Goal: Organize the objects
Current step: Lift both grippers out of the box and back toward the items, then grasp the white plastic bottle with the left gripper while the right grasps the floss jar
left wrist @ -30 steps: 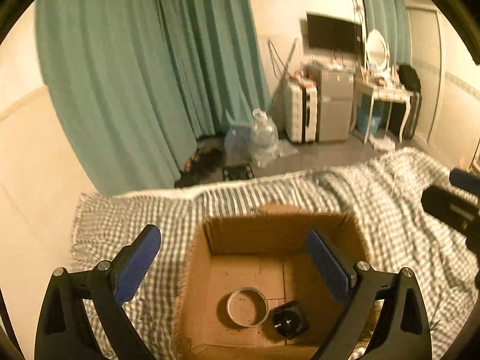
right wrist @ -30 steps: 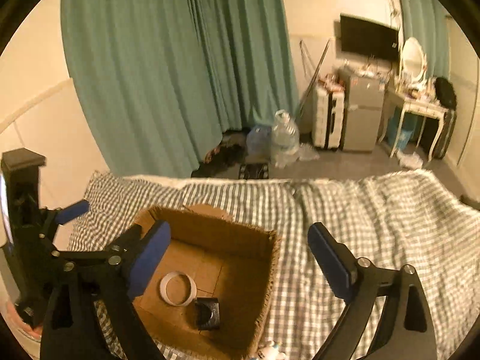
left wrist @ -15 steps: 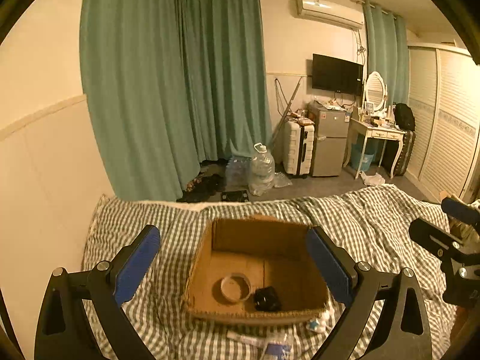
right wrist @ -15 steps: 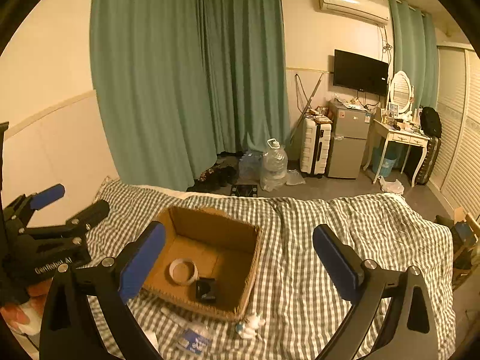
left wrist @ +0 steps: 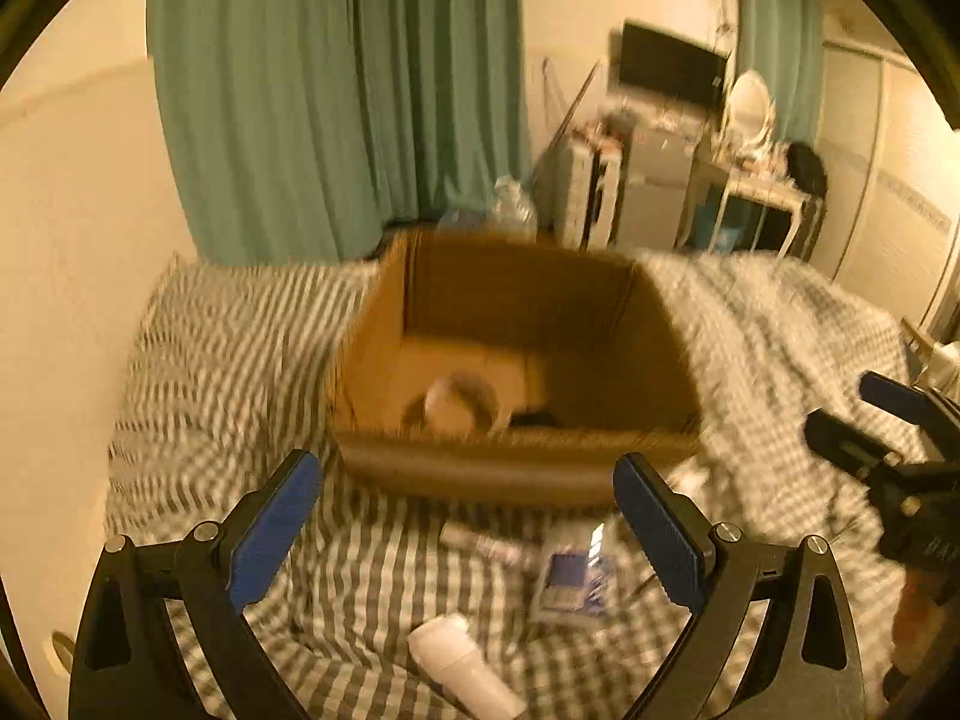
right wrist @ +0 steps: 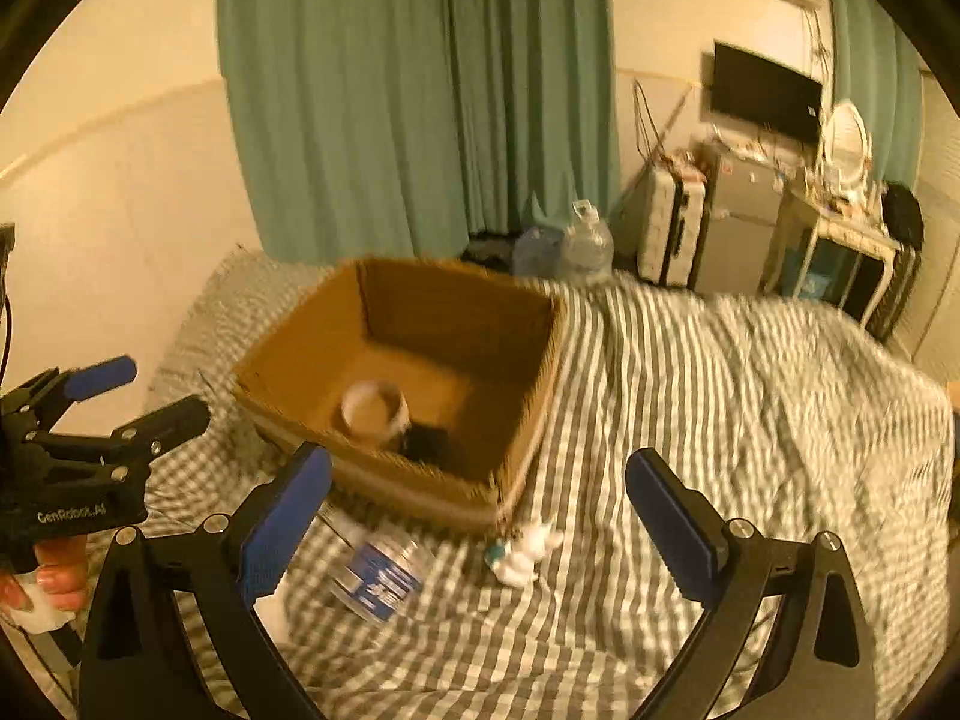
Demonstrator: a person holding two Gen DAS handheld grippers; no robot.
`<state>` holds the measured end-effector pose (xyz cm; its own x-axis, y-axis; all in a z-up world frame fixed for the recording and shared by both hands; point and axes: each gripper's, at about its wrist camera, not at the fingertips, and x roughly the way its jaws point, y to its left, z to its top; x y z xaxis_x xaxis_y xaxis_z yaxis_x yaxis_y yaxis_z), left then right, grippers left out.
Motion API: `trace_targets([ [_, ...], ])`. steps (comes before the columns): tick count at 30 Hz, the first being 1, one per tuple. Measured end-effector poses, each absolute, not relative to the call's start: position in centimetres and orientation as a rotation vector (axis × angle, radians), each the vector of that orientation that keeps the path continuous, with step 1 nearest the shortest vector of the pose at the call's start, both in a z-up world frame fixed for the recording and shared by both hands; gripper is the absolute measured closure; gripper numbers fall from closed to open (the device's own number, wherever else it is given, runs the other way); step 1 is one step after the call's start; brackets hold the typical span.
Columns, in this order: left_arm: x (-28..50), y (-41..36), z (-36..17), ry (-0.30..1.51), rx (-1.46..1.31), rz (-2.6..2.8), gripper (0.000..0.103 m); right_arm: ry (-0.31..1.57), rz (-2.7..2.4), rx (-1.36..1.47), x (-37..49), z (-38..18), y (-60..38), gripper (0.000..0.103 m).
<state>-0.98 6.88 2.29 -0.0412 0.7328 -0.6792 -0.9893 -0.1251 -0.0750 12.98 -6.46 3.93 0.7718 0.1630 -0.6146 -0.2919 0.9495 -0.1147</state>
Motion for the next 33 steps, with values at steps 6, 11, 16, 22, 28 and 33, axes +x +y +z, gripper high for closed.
trace_targets([
  [6,-1.5,8.1,-7.0,0.621,-0.83,1.571,0.002,0.852,0.188,-0.201,16.0,-2.4,-7.2,0.004],
  [11,-1.7,7.0,-11.5,0.682,-0.96,1.542,0.002,0.906,0.178,-0.285,17.1,-5.0,-5.5,0.004],
  [16,-2.0,5.1,-13.5,0.71,-1.044,1.517,0.002,0.947,0.206,-0.365,16.7,-7.1,-3.5,0.004],
  [22,-0.8,5.5,-16.6,0.791,-1.115,1.435,0.007,0.951,0.21,-0.401,16.0,-7.4,-2.4,0.004],
  [28,0.0,5.1,-16.2,0.798,-1.065,1.436,0.031,0.96,0.193,-0.343,16.0,-7.1,-2.9,0.004],
  [33,0.0,4.4,-15.0,0.767,-1.033,1.477,0.054,0.978,0.19,-0.288,15.9,-7.3,-3.0,0.004],
])
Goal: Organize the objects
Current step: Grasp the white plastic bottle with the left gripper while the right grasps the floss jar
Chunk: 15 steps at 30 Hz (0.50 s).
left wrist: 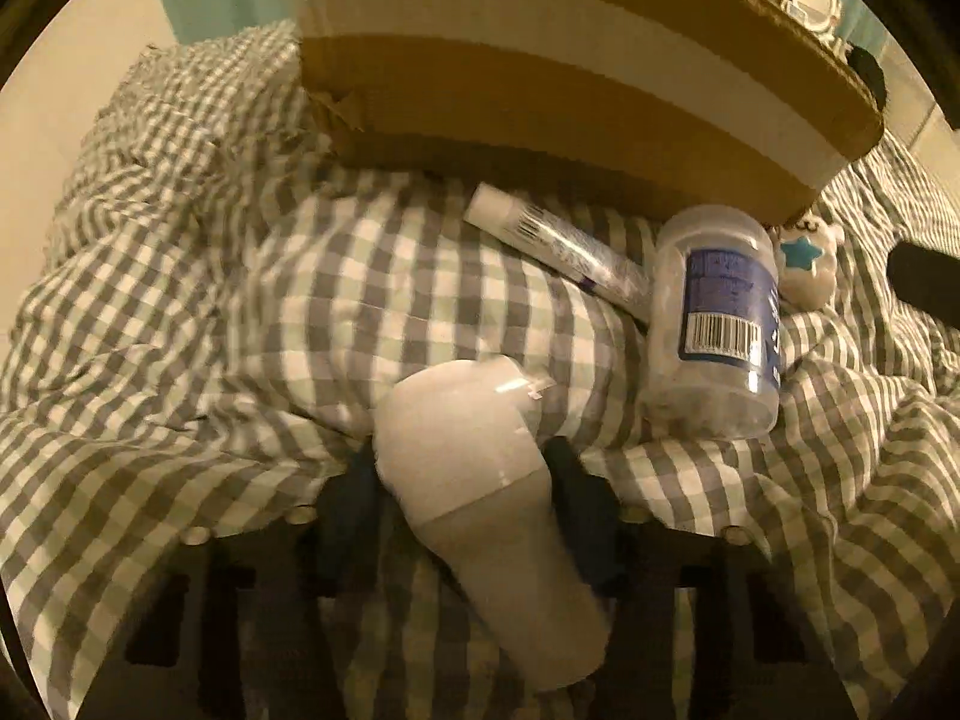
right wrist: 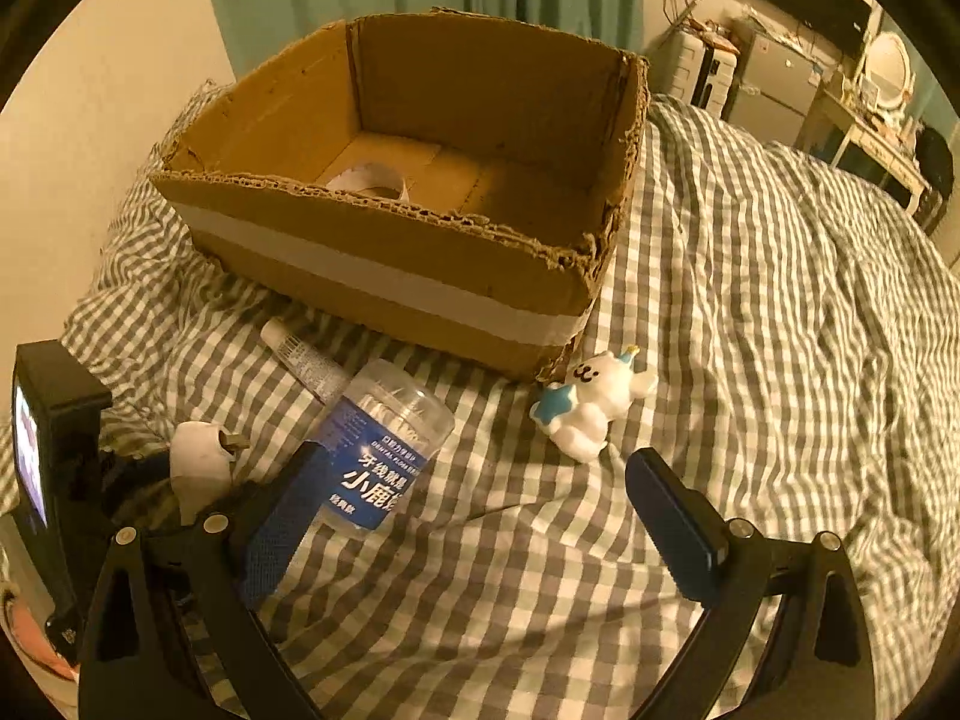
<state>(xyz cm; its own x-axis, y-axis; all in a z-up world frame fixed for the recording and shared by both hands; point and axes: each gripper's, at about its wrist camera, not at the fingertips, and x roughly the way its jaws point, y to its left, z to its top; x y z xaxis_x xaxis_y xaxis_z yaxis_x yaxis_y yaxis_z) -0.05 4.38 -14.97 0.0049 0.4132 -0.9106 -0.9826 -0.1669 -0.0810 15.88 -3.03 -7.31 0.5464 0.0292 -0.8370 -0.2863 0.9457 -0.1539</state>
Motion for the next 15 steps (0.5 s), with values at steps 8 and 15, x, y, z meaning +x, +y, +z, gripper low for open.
trace_targets([
  [8,-0.8,2.1,-10.8,0.576,-1.007,1.426,0.057,1.003,0.184,-0.285,16.0,-8.6,-2.0,0.004],
  [15,-1.3,3.2,-10.5,0.591,-0.977,1.5,0.058,1.071,0.148,-0.248,18.1,-11.3,-0.7,0.004],
])
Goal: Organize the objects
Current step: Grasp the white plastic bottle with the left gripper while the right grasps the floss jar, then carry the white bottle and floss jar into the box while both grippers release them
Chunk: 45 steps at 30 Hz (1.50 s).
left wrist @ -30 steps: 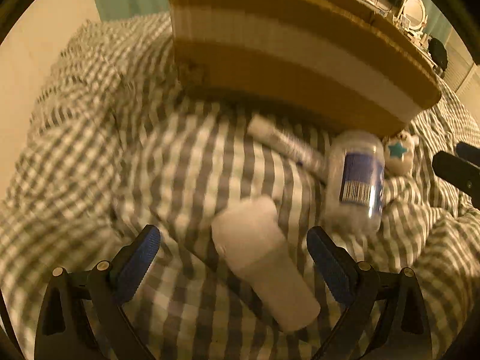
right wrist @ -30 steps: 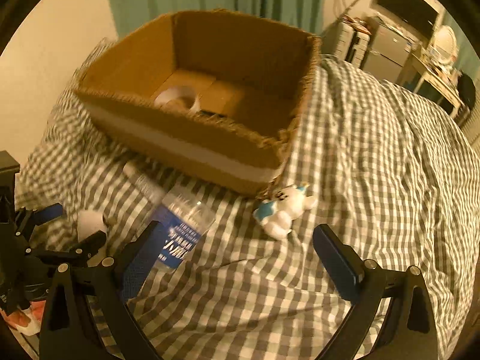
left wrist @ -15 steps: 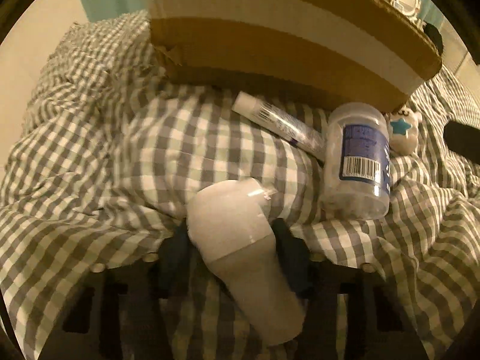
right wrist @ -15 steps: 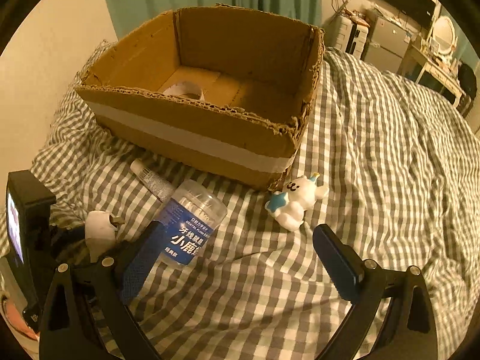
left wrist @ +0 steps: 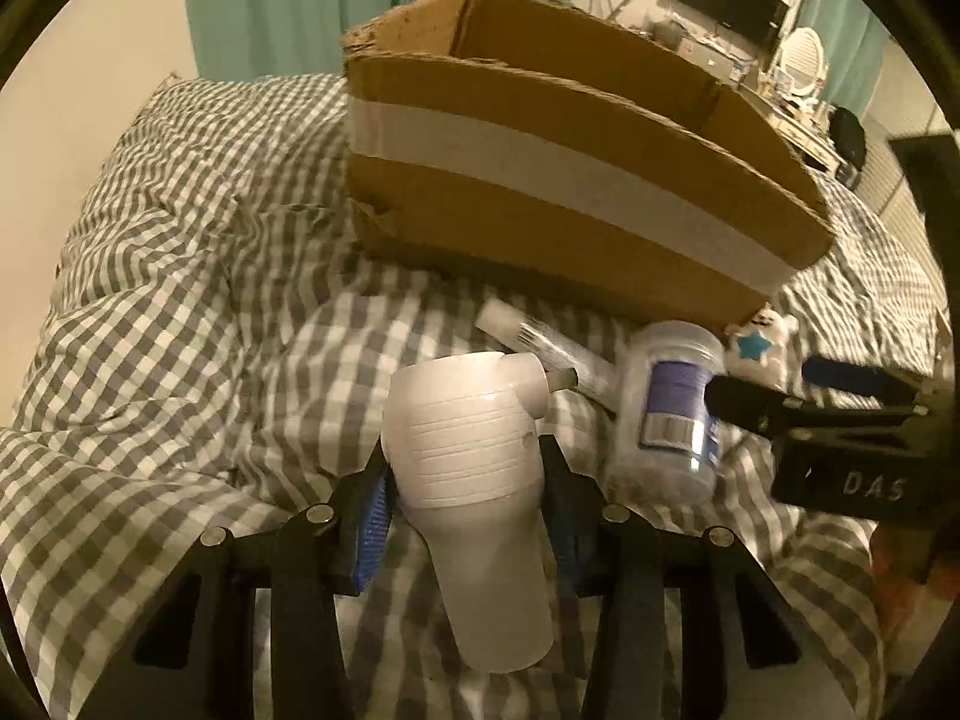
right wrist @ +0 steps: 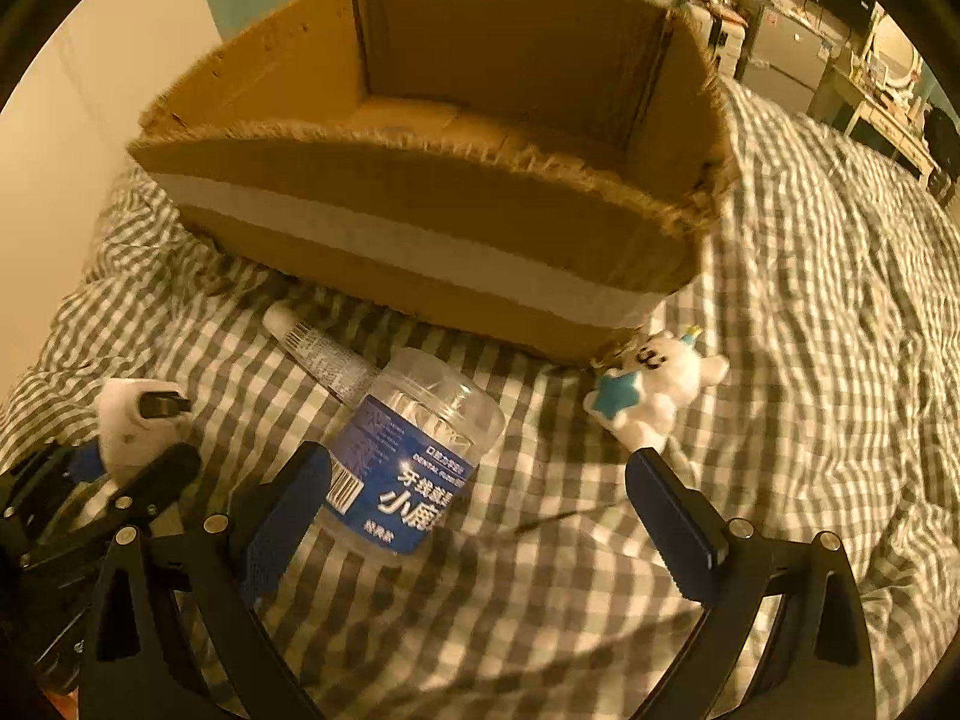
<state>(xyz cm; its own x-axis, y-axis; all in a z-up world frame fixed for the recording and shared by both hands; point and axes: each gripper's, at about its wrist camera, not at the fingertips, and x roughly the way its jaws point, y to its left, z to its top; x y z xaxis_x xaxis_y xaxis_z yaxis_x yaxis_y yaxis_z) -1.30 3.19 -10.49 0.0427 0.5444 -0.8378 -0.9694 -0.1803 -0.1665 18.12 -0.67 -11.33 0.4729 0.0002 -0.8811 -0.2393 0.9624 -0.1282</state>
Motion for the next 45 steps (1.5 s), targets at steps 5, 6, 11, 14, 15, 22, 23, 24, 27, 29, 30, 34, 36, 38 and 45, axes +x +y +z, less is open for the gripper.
trace_targets([
  [5,-3.6,4.5,-11.8,0.591,-0.997,1.54,0.057,1.147,0.136,-0.157,19.5,-13.2,-0.8,0.004],
  [6,-3.7,4.5,-11.9,0.592,-1.002,1.54,0.058,1.161,0.139,-0.15,19.7,-13.5,-0.7,0.004],
  [11,-3.5,4.6,-12.2,0.607,-0.993,1.539,0.057,1.2,0.136,-0.095,20.5,-14.9,-0.4,0.004],
  [14,-3.6,4.7,-12.4,0.614,-0.996,1.542,0.057,1.224,0.143,-0.076,20.9,-15.9,0.0,0.008],
  [15,-3.5,4.7,-12.4,0.618,-0.995,1.543,0.057,1.238,0.147,-0.073,21.1,-16.3,0.2,0.009],
  [22,-3.3,4.6,-12.6,0.637,-0.99,1.535,0.057,1.29,0.153,-0.094,21.4,-18.1,1.3,0.03],
  [23,-3.4,4.6,-12.7,0.642,-1.003,1.535,0.057,1.287,0.152,-0.1,21.3,-18.1,1.4,0.031],
  [24,-3.6,4.6,-12.9,0.645,-1.015,1.532,0.057,1.283,0.153,-0.107,21.1,-18.0,1.5,0.031],
  [27,-3.9,4.7,-13.3,0.642,-1.048,1.524,0.057,1.27,0.151,-0.116,20.7,-17.8,1.6,0.031],
  [29,-4.1,4.7,-13.5,0.637,-1.061,1.516,0.057,1.261,0.15,-0.121,20.4,-17.7,1.6,0.031],
  [30,-4.1,4.7,-13.6,0.637,-1.068,1.509,0.057,1.255,0.148,-0.123,20.3,-17.6,1.6,0.031],
  [34,-4.1,4.7,-13.6,0.641,-1.063,1.507,0.057,1.223,0.142,-0.138,19.4,-16.9,1.7,0.031],
  [36,-4.1,4.7,-13.6,0.648,-1.061,1.508,0.057,1.202,0.143,-0.15,18.8,-16.4,1.8,0.032],
  [38,-4.0,4.6,-13.6,0.652,-1.053,1.508,0.057,1.18,0.141,-0.168,18.1,-15.8,2.0,0.032],
  [45,-3.7,4.2,-12.8,0.662,-1.014,1.509,0.057,1.12,0.148,-0.252,14.9,-14.0,2.6,0.033],
])
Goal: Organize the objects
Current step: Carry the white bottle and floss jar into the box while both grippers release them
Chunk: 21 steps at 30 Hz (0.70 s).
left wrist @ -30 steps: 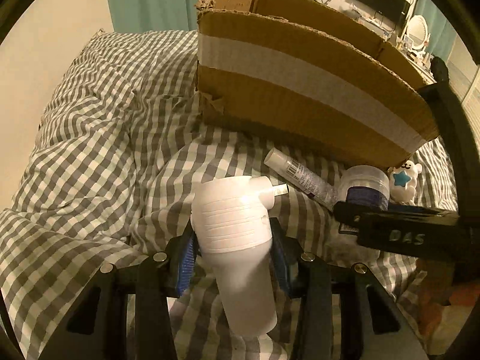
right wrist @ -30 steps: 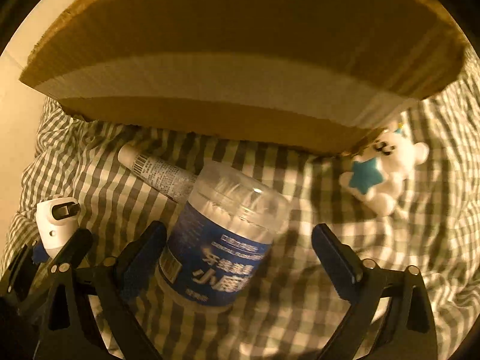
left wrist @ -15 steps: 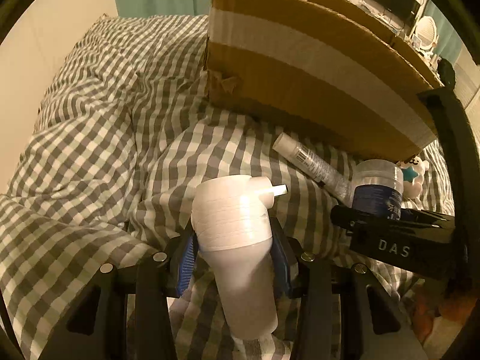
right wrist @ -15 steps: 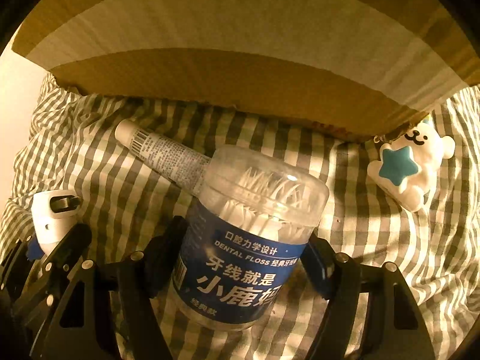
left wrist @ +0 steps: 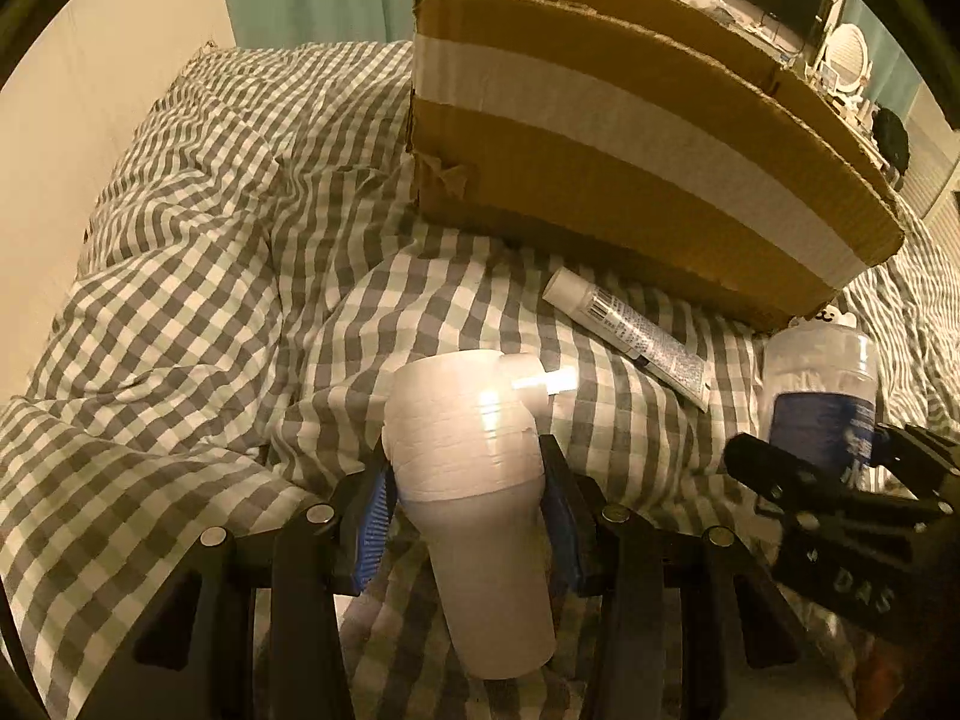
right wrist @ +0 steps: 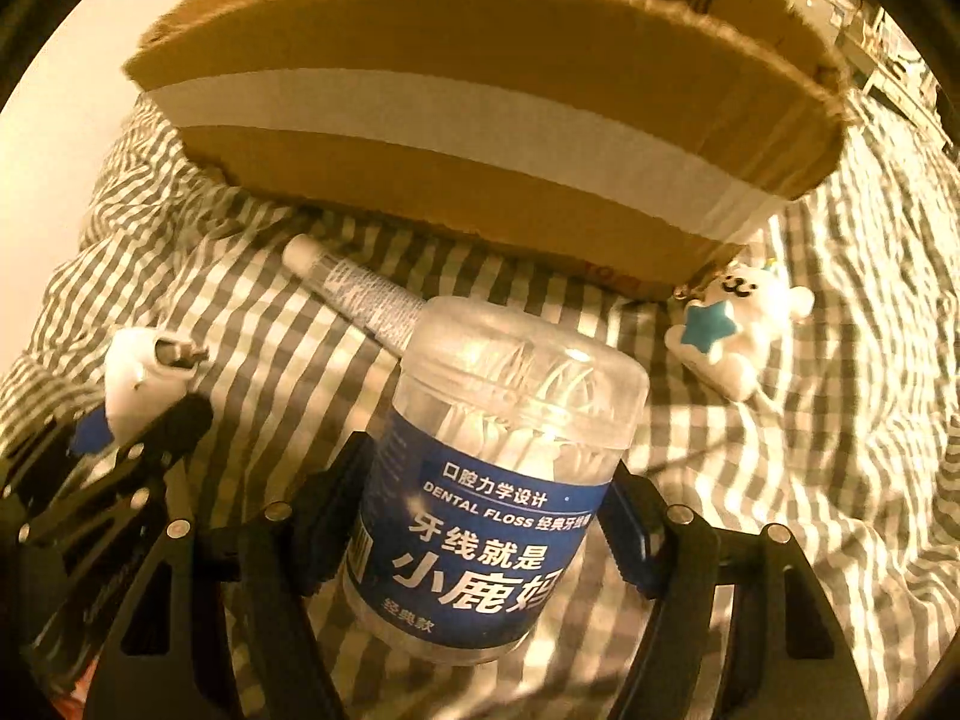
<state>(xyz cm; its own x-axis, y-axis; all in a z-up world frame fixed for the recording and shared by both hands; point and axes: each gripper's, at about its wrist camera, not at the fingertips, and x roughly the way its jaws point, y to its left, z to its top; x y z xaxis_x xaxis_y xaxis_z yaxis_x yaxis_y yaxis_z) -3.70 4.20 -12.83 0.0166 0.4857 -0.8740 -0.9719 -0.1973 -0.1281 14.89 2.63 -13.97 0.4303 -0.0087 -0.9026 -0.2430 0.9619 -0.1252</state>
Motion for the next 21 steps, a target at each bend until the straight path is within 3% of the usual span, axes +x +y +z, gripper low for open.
trace_targets([
  [21,-4.3,2.4,-5.8,0.651,-0.913,1.427,0.058,0.883,0.197,-0.448,9.1,-3.2,2.7,0.035],
])
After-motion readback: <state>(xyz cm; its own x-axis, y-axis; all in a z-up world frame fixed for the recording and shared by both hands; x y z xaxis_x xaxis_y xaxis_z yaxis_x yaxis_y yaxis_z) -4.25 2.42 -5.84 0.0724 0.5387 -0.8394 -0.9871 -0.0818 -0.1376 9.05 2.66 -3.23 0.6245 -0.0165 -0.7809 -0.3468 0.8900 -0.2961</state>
